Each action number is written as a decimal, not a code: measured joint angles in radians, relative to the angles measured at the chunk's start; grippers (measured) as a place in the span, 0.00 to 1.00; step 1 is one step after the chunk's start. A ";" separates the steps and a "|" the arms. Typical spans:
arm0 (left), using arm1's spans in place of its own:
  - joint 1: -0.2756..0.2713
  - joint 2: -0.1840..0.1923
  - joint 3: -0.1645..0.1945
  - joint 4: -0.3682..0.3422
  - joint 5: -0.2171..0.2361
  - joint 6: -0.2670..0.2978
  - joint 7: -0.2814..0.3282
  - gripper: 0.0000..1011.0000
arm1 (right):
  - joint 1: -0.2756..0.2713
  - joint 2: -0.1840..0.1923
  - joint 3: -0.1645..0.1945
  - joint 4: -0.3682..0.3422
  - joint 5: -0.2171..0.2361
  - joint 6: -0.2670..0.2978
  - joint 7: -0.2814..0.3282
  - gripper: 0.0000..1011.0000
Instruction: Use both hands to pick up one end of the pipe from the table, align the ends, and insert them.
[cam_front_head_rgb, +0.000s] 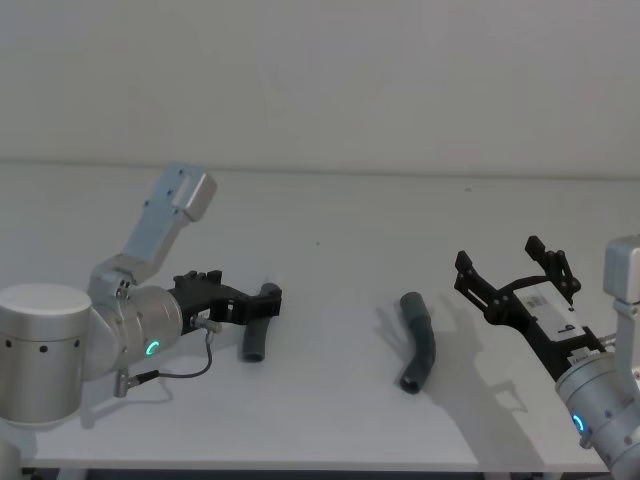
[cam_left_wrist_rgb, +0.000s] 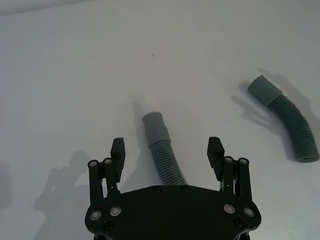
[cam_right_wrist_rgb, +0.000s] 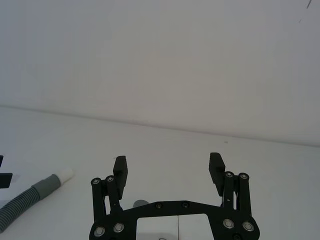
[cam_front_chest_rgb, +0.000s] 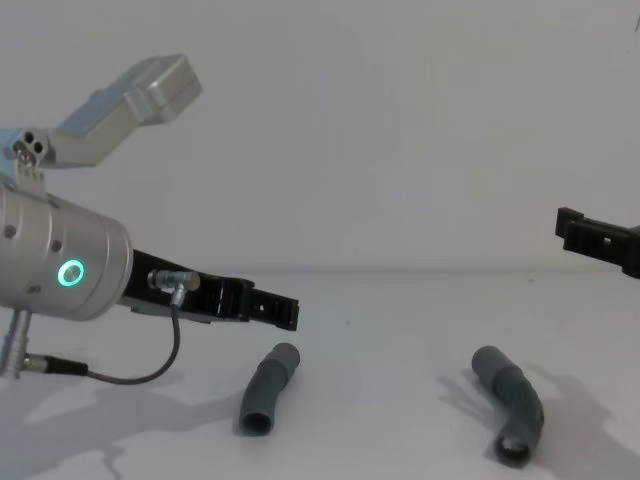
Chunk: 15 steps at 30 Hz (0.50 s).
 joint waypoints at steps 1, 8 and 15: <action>-0.002 -0.001 0.002 0.002 0.004 0.004 0.003 0.99 | 0.000 0.000 0.000 0.000 0.000 0.000 0.000 0.99; -0.014 -0.007 0.016 0.016 0.024 0.021 0.013 0.99 | 0.000 0.000 0.000 0.000 0.000 0.000 0.000 0.99; -0.027 -0.014 0.030 0.034 0.045 0.026 0.023 0.99 | 0.000 0.000 0.000 0.000 0.000 0.000 0.000 0.99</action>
